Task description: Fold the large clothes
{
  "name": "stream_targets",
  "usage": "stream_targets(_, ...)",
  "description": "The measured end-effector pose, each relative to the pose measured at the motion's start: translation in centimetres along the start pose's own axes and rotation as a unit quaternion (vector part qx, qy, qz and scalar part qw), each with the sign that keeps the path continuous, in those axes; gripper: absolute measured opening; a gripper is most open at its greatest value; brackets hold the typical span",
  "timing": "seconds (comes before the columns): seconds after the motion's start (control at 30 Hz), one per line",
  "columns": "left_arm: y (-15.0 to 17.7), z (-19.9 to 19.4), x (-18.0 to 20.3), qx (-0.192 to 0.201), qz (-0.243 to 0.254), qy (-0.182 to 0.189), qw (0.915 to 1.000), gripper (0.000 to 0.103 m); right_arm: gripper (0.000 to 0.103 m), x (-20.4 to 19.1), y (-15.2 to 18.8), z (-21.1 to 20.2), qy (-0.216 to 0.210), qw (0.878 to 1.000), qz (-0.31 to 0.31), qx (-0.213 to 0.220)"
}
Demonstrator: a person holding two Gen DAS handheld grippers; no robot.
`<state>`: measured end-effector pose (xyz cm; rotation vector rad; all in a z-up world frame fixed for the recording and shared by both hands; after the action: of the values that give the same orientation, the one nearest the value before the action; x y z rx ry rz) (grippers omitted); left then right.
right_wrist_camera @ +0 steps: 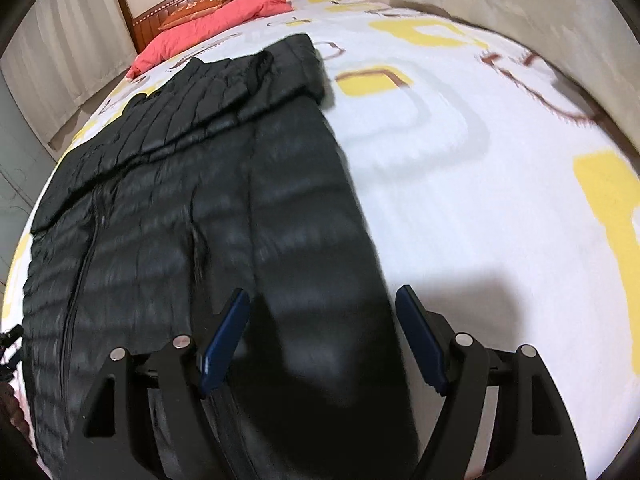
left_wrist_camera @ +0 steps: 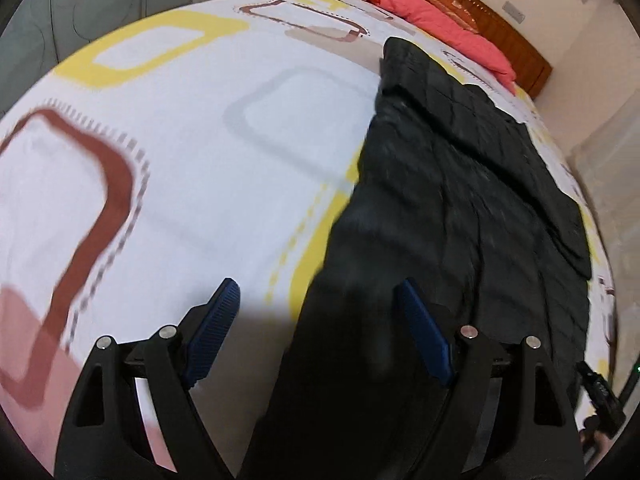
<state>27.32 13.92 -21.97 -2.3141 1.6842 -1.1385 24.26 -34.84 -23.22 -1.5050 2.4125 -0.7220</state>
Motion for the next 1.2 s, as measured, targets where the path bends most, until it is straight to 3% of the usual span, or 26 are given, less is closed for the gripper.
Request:
stream_targets(0.23,4.7,-2.9,-0.4,-0.007,-0.010,0.057,0.9983,0.082,0.074,3.2,5.0,-2.0,-0.029,0.999,0.022,-0.014)
stream_targets(0.33,7.0,-3.6,-0.3,-0.022,-0.036,0.090,0.9950,0.080,0.074,3.7,6.8,-3.0,-0.052,0.998,0.025,-0.018)
stream_targets(0.5,9.1,-4.7,0.5,-0.021,-0.033,0.124,0.9915,0.065,0.074,4.0,9.4,-4.3,-0.115,0.992,0.039,-0.034)
stream_targets(0.67,10.2,-5.0,0.1,-0.019,-0.071,0.154,0.9853,0.064,0.055,4.1,10.9,-5.2,-0.130,0.990,0.043,-0.028)
stream_targets(0.83,10.5,-4.9,0.3,-0.013,-0.077,0.148,0.9860,0.065,0.042,4.2,11.1,-5.1,-0.148,0.987,0.062,-0.027)
stream_targets(0.93,10.5,-5.0,0.1,-0.008,-0.085,0.153,0.9845,0.064,0.041,4.3,11.3,-5.1,-0.154,0.986,0.065,-0.027)
stream_targets(1.03,10.7,-5.1,-0.4,-0.003,-0.090,0.149,0.9848,0.055,0.041,4.3,11.3,-5.1,-0.160,0.985,0.066,-0.026)
stream_targets(1.2,11.0,-5.6,-0.6,0.002,-0.080,0.144,0.9863,0.053,0.048,5.0,11.5,-5.3,-0.167,0.983,0.075,-0.021)
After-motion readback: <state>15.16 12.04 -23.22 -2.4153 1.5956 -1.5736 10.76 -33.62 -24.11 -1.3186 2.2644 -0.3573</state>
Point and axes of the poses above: each gripper's, at about its wrist camera, not at the fingertips, and z roughly the way its jaws point, x to its right, y to its underside, the point moved 7 cm from there along z, roughly the way its jaws point, and after that the axes turned 15 degrees about y, right-handed, at the moved point
